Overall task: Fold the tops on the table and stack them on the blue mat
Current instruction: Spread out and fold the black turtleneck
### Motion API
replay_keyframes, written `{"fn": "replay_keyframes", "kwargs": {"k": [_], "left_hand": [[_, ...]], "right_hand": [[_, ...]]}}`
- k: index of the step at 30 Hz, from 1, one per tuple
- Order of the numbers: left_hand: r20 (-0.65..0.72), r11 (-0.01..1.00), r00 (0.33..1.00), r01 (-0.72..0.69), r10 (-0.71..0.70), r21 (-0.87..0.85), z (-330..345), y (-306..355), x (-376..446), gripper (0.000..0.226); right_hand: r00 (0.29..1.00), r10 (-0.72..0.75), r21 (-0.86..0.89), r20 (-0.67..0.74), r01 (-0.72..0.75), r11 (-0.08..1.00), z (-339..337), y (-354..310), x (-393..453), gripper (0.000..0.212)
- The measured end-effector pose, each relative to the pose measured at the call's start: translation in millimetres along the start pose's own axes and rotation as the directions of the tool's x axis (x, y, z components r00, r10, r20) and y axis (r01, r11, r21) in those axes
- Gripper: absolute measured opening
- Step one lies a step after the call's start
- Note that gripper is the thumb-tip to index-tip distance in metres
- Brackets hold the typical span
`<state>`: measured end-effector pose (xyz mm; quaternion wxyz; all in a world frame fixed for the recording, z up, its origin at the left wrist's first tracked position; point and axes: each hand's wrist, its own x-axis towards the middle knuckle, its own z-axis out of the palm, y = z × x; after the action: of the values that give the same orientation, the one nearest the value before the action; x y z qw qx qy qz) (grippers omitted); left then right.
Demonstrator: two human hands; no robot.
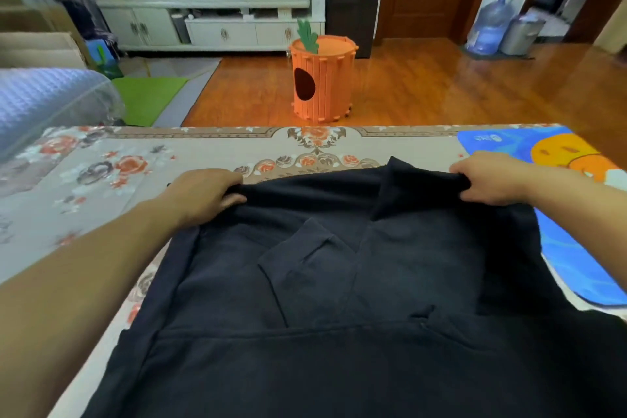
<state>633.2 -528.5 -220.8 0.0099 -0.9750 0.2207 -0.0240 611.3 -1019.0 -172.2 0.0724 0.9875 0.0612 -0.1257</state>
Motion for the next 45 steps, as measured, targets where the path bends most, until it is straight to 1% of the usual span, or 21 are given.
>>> {"fn": "replay_keyframes", "kwargs": {"k": [2,5,8,10,12,15,17,19,20,22,23,25,26,28,30,32,35,37,39,42,45], "left_hand": [[-0.096,0.998,0.995,-0.041,0.037,-0.038,-12,7,-22,0.017],[-0.215,0.991,0.972,-0.112,0.095,-0.069,-32,25,-65,0.01],[-0.184,0.986,0.974,-0.147,0.13,-0.084,-40,39,-113,0.024],[-0.106,0.989,0.983,-0.15,0.148,-0.013,-25,47,-143,0.026],[-0.032,0.978,0.979,-0.198,0.201,0.064,1,56,-165,0.022],[0.036,0.984,0.987,-0.157,0.154,0.081,23,66,-177,0.018],[0.159,0.993,0.986,-0.058,0.041,0.103,13,76,-175,0.023],[0.276,0.981,0.961,-0.028,-0.026,0.191,-5,93,-169,0.03],[0.277,0.98,0.961,-0.042,-0.014,0.194,-15,106,-164,0.036],[0.116,0.99,0.987,-0.119,0.11,0.074,-29,145,-153,0.045],[0.004,0.987,0.987,-0.161,0.161,-0.027,-33,168,-143,0.047],[-0.146,0.95,0.974,-0.205,0.174,-0.235,-35,217,-116,0.05],[-0.166,0.931,0.973,-0.204,0.159,-0.303,-33,241,-101,0.052],[-0.076,0.909,0.987,-0.163,0.145,-0.385,-18,278,-77,0.057],[0.126,0.929,0.974,-0.134,0.188,-0.346,10,299,-69,0.061],[0.228,0.953,0.952,-0.14,0.204,-0.269,34,305,-72,0.062],[0.252,0.963,0.951,-0.114,0.177,-0.246,40,306,-73,0.063],[0.276,0.968,0.95,-0.082,0.147,-0.236,37,307,-71,0.063],[0.286,0.972,0.95,-0.061,0.127,-0.227,35,308,-71,0.063],[0.313,0.954,0.937,-0.058,0.153,-0.294,27,306,-74,0.064],[0.308,0.895,0.947,0.059,0.09,-0.442,12,276,-78,0.061]], "right_hand": [[0.993,-0.042,0.045,-0.108,0.047,0.998,2,4,-29,0.013],[0.968,-0.081,0.034,-0.239,0.091,0.995,9,5,-78,0.03],[0.925,-0.092,-0.018,-0.367,0.092,0.996,34,0,-125,0.033],[0.904,-0.132,-0.051,-0.406,0.122,0.991,64,-6,-150,0.041],[0.911,-0.168,-0.122,-0.376,0.131,0.984,95,-15,-165,0.047],[0.97,-0.077,-0.143,-0.229,0.044,0.989,107,-31,-175,0.037],[0.996,-0.004,-0.16,-0.087,-0.01,0.987,90,-37,-180,0.03],[0.998,0.055,-0.164,0.037,-0.048,0.985,62,-44,-185,0.038],[0.996,0.076,-0.114,0.054,-0.069,0.991,49,-48,-187,0.043],[0.986,0.147,0.162,-0.074,-0.134,0.978,27,-59,-184,0.045],[0.957,0.197,0.307,-0.214,-0.125,0.943,21,-65,-179,0.042],[0.879,0.257,0.403,-0.403,-0.082,0.912,21,-67,-158,0.036],[0.881,0.276,0.389,-0.384,-0.117,0.914,27,-65,-148,0.042],[0.917,0.372,0.351,-0.141,-0.305,0.885,55,-51,-135,0.06],[0.876,0.471,0.35,0.099,-0.474,0.808,90,-30,-131,0.072],[0.848,0.499,0.357,0.179,-0.528,0.77,114,-11,-134,0.076],[0.822,0.548,0.334,0.153,-0.565,0.755,109,-11,-136,0.076],[0.817,0.576,0.365,-0.001,-0.536,0.761,96,-28,-134,0.073],[0.855,0.511,0.385,-0.085,-0.445,0.809,98,-50,-133,0.071],[0.891,0.454,0.363,-0.006,-0.421,0.831,121,-66,-138,0.076],[0.89,0.455,0.36,-0.001,-0.424,0.831,124,-62,-137,0.077]]}}
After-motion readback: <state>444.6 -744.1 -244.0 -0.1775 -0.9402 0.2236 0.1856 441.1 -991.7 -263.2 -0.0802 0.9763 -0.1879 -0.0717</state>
